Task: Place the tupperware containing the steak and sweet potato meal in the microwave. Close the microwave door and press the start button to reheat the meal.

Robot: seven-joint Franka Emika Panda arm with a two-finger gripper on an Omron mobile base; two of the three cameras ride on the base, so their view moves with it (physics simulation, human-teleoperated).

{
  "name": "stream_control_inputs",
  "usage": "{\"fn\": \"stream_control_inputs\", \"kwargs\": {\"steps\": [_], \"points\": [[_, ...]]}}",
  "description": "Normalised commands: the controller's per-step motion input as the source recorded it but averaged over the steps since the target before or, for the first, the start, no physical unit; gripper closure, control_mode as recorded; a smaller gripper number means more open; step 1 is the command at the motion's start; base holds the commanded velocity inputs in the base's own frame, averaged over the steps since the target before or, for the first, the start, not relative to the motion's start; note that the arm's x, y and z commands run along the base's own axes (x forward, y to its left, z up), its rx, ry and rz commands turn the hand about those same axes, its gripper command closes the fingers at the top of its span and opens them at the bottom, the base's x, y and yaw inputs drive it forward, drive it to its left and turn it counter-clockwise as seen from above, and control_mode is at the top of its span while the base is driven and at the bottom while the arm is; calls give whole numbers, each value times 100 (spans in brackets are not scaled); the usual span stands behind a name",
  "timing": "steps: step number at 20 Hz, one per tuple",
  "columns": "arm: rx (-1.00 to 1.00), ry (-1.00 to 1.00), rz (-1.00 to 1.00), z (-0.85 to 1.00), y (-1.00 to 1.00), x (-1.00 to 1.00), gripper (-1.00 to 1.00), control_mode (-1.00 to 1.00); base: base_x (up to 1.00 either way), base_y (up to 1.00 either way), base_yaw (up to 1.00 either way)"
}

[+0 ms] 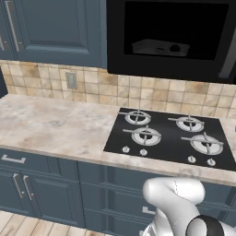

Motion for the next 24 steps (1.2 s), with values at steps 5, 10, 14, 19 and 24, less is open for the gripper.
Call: {"fn": "stream_control_inputs", "kwargs": {"steps": [5,10,14,19,24], "points": [[5,0,0,-11,-13,28,100,-100,0,0,0],[4,0,0,-13,-16,27,100,-100,0,0,0],[2,0,0,-12,-17,23,100,-100,0,0,0],[2,0,0,-9,-15,21,100,-100,0,0,0],[1,0,0,-10,-11,22,100,-100,0,0,0]]}}
